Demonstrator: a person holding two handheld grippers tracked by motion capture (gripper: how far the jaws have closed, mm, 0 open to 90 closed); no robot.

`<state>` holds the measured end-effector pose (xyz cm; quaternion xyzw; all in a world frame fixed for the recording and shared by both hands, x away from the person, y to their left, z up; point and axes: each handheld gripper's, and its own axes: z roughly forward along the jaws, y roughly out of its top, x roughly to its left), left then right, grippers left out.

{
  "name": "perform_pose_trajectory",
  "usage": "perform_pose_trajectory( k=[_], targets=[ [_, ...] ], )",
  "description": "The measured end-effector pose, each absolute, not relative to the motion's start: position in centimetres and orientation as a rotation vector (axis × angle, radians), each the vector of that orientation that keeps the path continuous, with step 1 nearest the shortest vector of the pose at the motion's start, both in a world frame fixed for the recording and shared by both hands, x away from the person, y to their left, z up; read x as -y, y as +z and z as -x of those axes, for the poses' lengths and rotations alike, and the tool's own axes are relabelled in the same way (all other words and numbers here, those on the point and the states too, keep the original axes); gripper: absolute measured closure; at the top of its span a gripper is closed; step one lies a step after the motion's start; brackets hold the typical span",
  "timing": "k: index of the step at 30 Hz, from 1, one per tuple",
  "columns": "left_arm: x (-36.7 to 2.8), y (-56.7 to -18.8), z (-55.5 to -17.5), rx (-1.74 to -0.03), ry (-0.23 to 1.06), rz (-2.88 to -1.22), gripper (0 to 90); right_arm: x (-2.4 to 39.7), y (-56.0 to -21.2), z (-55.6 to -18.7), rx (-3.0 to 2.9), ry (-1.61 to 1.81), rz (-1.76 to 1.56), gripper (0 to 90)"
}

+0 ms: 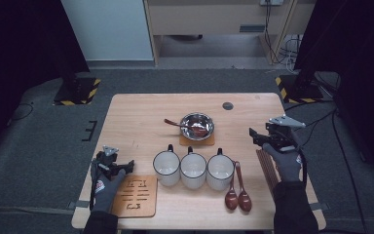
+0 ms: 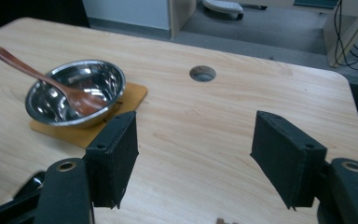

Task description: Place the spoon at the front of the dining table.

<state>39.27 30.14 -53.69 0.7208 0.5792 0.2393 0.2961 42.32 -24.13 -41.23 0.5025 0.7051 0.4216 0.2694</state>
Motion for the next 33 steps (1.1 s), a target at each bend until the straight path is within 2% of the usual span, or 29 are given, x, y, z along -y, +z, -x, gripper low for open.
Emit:
perform_pose_trajectory(
  k=[9,18,21,22,23,25,33],
  targets=[
    [-30.1,-53.7,-39.2,-1.543,0.637,-1.916,1.5,23.8,-40.4,-43.7,-1.846,1.262,-1.365,28.6],
    [-30.1,-53.7,-39.2,-1.543,0.638,-1.916,1.5,22.6,-39.8,-44.9,-1.917,1.289,-1.300,11.6],
    [-30.1,-53.7,-39.2,-1.543,0.638,-1.915,1.5,22.1,-39.7,-45.3,-1.919,1.302,-1.298,14.3],
    [-30.1,-53.7,-39.2,-1.544,0.638,-1.915,1.6,21.7,-39.7,-45.7,-1.930,1.301,-1.285,19.6],
    [-30.1,-53.7,-39.2,-1.544,0.638,-1.915,1.5,21.7,-39.7,-45.7,-1.930,1.301,-1.285,19.6],
    [-30.1,-53.7,-39.2,-1.544,0.638,-1.915,1.5,21.2,-39.7,-46.2,-1.937,1.299,-1.268,26.0],
    [-30.1,-53.7,-39.2,-1.545,0.640,-1.915,1.5,20.1,-39.7,-47.3,-1.960,1.311,-1.218,33.5]
  ],
)
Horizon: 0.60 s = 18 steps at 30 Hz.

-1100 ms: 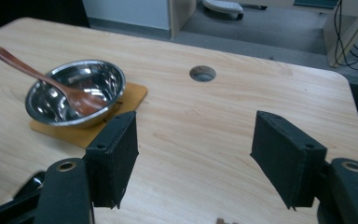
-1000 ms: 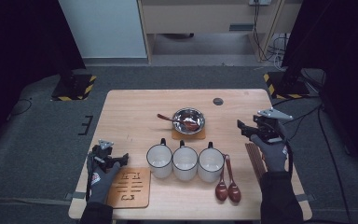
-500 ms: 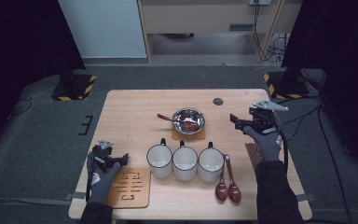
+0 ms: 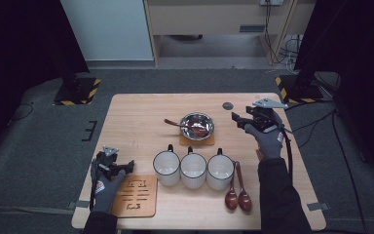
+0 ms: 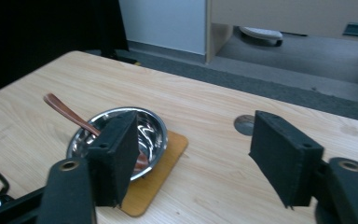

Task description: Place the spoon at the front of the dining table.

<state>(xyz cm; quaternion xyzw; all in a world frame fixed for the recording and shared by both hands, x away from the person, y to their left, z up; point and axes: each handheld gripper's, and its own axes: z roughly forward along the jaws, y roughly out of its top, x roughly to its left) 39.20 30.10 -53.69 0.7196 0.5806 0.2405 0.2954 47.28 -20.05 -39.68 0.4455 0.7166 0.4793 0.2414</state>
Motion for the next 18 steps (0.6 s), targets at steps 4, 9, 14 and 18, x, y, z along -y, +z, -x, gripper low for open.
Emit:
perform_pose_trajectory(
  k=[4,9,14,18],
  targets=[
    [-30.1,-53.7,-39.2,-1.545,0.640,-1.914,1.5,19.1,-39.7,-47.9,-1.977,1.281,-1.163,35.0],
    [-30.1,-53.7,-39.2,-1.545,0.640,-1.915,1.5,18.0,-39.5,-48.4,-1.991,1.290,-1.117,36.1],
    [-30.1,-53.7,-39.2,-1.545,0.640,-1.914,1.5,16.9,-39.4,-49.0,-1.991,1.284,-1.095,36.4],
    [-30.1,-53.7,-39.2,-1.544,0.640,-1.915,1.5,16.0,-39.3,-49.6,-2.008,1.269,-1.083,36.8]
  ],
)
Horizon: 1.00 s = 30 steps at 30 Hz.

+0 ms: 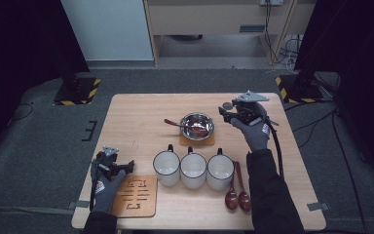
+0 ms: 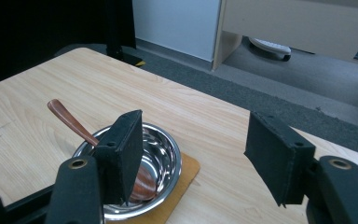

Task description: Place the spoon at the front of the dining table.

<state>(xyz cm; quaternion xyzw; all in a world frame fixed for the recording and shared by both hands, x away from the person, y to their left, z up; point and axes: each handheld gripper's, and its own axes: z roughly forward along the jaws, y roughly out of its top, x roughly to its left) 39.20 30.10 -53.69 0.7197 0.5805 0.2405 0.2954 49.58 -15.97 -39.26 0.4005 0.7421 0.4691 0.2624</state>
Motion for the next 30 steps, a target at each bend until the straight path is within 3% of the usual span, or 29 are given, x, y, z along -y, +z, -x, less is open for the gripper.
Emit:
perform_pose_trajectory(
  k=[18,30],
  targets=[
    [-30.1,-53.7,-39.2,-1.544,0.639,-1.915,1.5,13.2,-40.4,-52.0,-2.076,1.273,-1.060,42.5],
    [-30.1,-53.7,-39.2,-1.544,0.639,-1.916,1.4,11.3,-40.5,-53.0,-2.092,1.273,-1.040,41.7]
  ],
)
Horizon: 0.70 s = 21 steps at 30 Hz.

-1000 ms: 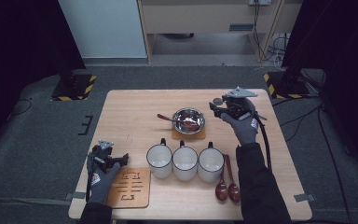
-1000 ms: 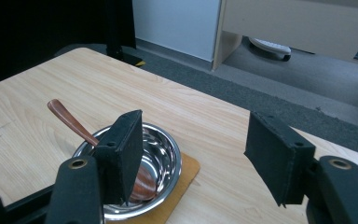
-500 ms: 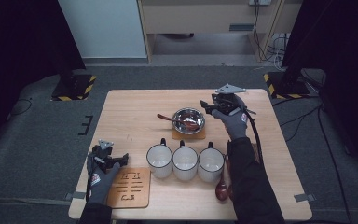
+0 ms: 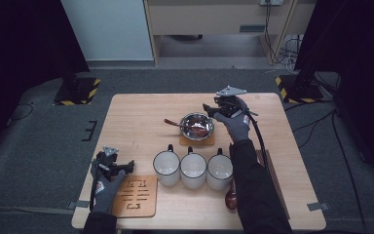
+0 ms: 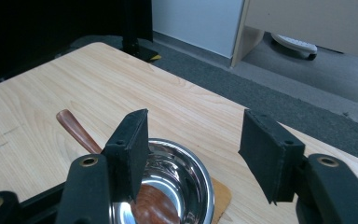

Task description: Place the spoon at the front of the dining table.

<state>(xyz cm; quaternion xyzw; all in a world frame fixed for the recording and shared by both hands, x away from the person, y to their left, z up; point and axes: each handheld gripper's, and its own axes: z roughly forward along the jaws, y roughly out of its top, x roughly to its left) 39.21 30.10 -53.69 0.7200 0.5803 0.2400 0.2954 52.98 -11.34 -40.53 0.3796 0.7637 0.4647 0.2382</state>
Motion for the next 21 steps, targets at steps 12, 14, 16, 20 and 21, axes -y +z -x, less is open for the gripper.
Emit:
perform_pose_trajectory(
  k=[12,14,16,20,21],
  targets=[
    [-30.1,-53.7,-39.2,-1.544,0.639,-1.915,1.4,9.2,-40.8,-54.0,-2.116,1.271,-1.015,41.6],
    [-30.1,-53.7,-39.2,-1.544,0.638,-1.916,1.4,8.9,-40.9,-54.2,-2.112,1.287,-1.022,41.7],
    [-30.1,-53.7,-39.2,-1.544,0.638,-1.915,1.4,8.7,-41.1,-54.4,-2.115,1.287,-1.026,41.9],
    [-30.1,-53.7,-39.2,-1.544,0.638,-1.915,1.4,8.0,-41.3,-54.7,-2.137,1.264,-0.997,42.2],
    [-30.1,-53.7,-39.2,-1.544,0.639,-1.916,1.4,7.8,-41.2,-54.8,-2.135,1.270,-0.995,42.3]
  ],
)
